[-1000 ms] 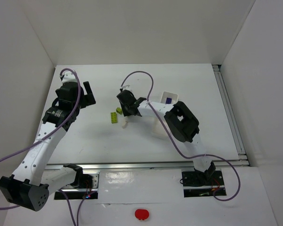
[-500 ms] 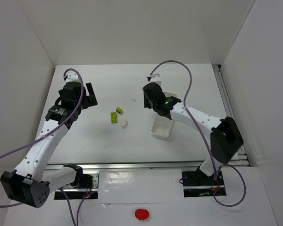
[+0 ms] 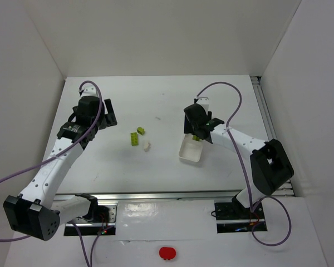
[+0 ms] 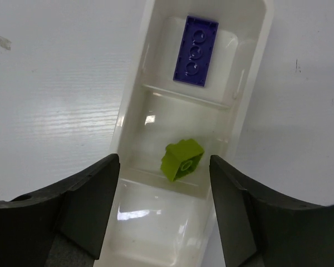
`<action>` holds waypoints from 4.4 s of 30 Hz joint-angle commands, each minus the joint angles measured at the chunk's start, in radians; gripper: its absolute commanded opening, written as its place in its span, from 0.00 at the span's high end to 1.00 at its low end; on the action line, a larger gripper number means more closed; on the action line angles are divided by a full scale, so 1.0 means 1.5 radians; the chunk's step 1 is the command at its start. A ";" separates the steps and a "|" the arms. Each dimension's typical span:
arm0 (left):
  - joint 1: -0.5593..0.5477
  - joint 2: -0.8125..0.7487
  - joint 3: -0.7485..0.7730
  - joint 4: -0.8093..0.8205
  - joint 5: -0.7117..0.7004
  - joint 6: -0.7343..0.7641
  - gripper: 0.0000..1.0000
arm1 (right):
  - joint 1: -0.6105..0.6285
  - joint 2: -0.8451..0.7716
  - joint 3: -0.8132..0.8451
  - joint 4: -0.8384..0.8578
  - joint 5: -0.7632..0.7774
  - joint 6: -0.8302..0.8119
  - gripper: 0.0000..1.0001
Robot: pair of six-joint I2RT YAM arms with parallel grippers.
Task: Sort the legos into containers by color
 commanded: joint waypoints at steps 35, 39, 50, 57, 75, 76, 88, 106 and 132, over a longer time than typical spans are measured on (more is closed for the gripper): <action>0.000 0.007 0.035 -0.058 -0.062 -0.037 0.01 | 0.182 0.491 0.505 0.052 -0.188 -0.137 0.32; 0.000 0.021 0.035 -0.058 -0.047 -0.037 0.01 | 0.176 0.536 0.566 0.030 -0.188 -0.144 0.35; 0.000 0.021 0.043 -0.058 -0.055 -0.031 0.01 | 0.176 0.329 0.363 0.091 -0.116 -0.119 0.77; 0.000 0.054 0.049 -0.052 -0.005 -0.025 0.01 | 0.095 0.054 0.095 0.130 -0.095 -0.031 0.77; 0.000 0.073 0.061 -0.052 0.009 -0.019 0.01 | -0.030 0.039 0.006 0.118 -0.043 0.037 0.64; 0.000 0.073 0.061 -0.052 0.009 -0.019 0.01 | -0.036 0.039 0.006 0.118 -0.043 0.037 0.50; 0.000 0.073 0.067 -0.052 0.009 -0.019 0.01 | 0.026 -0.018 0.048 0.104 -0.026 -0.005 0.40; 0.000 0.037 0.088 -0.107 -0.111 -0.106 0.01 | 0.263 0.367 0.380 0.107 -0.201 -0.112 0.14; 0.000 0.041 0.075 -0.106 -0.074 -0.087 0.01 | 0.187 0.026 0.038 0.254 0.060 -0.058 0.71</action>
